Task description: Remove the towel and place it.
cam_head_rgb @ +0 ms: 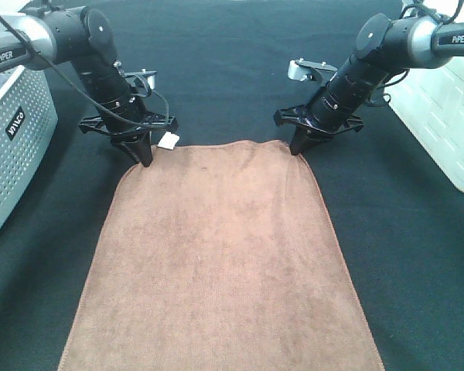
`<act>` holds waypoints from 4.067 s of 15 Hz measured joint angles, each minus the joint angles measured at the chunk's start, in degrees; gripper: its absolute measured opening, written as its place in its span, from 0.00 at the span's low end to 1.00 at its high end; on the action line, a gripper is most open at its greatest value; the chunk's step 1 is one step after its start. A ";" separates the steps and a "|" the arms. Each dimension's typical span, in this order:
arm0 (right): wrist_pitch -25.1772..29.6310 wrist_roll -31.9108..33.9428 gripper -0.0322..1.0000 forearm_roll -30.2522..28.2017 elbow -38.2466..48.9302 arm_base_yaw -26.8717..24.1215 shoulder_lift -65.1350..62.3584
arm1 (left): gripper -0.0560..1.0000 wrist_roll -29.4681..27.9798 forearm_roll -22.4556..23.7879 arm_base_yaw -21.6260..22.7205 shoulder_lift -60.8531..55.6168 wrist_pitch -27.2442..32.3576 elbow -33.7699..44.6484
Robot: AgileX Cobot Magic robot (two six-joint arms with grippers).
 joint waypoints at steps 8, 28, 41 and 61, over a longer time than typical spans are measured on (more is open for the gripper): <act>3.90 3.84 0.03 -7.96 -10.60 0.80 2.81 | 0.06 1.60 4.47 -0.46 1.72 0.74 -9.17; -20.23 8.65 0.03 -14.90 -21.83 0.80 3.32 | 0.06 1.38 7.28 -0.46 1.72 -37.41 -11.40; -27.79 8.65 0.03 -11.86 -22.00 0.00 9.51 | 0.06 1.38 5.50 -0.46 6.76 -44.00 -11.52; -32.03 9.63 0.74 -10.31 -22.00 -2.69 11.92 | 0.71 1.32 3.90 -0.46 11.29 -55.46 -11.52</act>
